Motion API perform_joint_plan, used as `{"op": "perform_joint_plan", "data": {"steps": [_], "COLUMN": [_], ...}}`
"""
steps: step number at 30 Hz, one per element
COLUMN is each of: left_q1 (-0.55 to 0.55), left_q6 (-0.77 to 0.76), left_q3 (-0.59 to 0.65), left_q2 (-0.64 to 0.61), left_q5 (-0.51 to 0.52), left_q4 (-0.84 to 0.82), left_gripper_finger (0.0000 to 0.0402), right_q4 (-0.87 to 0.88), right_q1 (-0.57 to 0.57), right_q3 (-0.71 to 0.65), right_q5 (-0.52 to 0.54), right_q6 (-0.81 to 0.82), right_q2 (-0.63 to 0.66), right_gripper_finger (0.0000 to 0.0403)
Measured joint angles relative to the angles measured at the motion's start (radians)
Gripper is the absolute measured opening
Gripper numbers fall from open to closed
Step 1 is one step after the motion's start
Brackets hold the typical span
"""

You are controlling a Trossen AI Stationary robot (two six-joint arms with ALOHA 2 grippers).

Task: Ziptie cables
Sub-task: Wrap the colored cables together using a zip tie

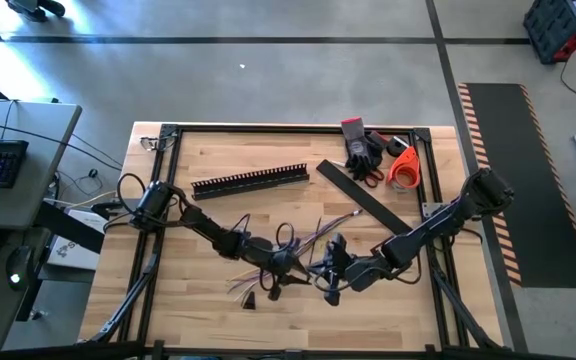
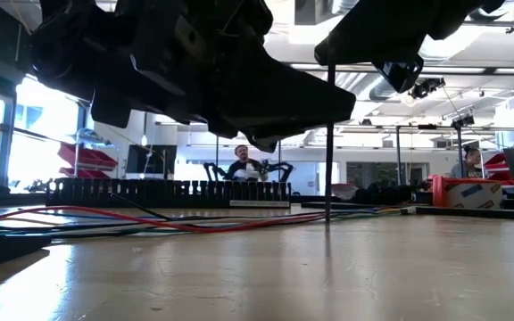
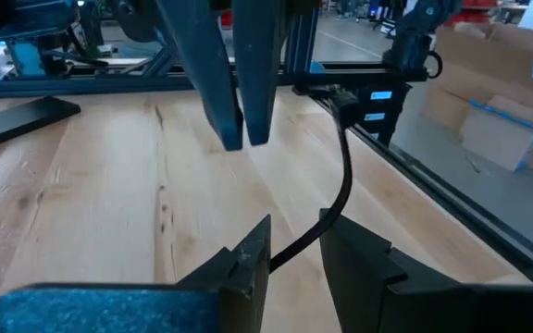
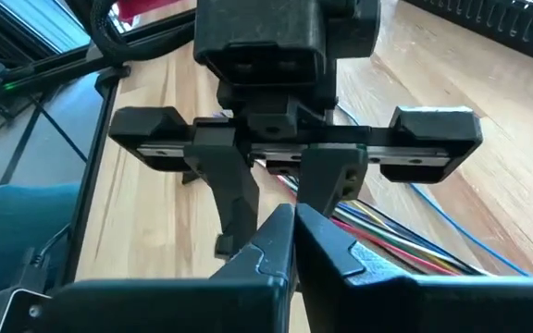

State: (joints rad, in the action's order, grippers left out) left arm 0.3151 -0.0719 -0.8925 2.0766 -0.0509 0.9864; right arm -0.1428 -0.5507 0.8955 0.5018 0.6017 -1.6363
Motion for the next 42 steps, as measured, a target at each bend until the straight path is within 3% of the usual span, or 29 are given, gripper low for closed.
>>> {"op": "perform_joint_plan", "data": {"steps": [6,13,17,24,29,34,42], "left_q1": [-0.004,-0.004,-0.004,-0.004,-0.004,-0.003,-0.003], "left_q6": [-0.005,-0.004,-0.004,-0.004,-0.004,-0.004,-0.007], "left_q3": [0.000,0.000,0.000,0.000,0.000,0.000,0.000], "left_q2": [0.000,0.000,0.000,0.000,0.000,0.000,0.000], "left_q5": [0.063,0.115,0.117,0.118,0.119,0.119,0.119], "left_q4": [-0.039,-0.076,-0.078,-0.076,-0.077,-0.078,-0.083], "left_gripper_finger": [0.0076,0.0006,0.0005,0.0000,0.0000,0.0000,0.0000], "right_q4": [0.005,0.053,0.119,0.086,-0.063,-0.083,-0.079], "right_q1": [-0.017,-0.060,-0.091,-0.106,-0.090,-0.084,-0.086], "right_q3": [0.000,0.000,0.000,0.000,0.000,0.000,0.000], "right_q5": [0.095,0.124,0.097,0.100,0.153,0.205,0.250], "right_q6": [-0.007,0.079,0.177,0.188,0.124,0.095,0.049], "right_q2": [0.009,0.020,0.005,-0.075,-0.131,-0.130,-0.129], "right_gripper_finger": [0.0000,0.0013,0.0062,0.0174,0.0208,0.0177,0.0016]}}
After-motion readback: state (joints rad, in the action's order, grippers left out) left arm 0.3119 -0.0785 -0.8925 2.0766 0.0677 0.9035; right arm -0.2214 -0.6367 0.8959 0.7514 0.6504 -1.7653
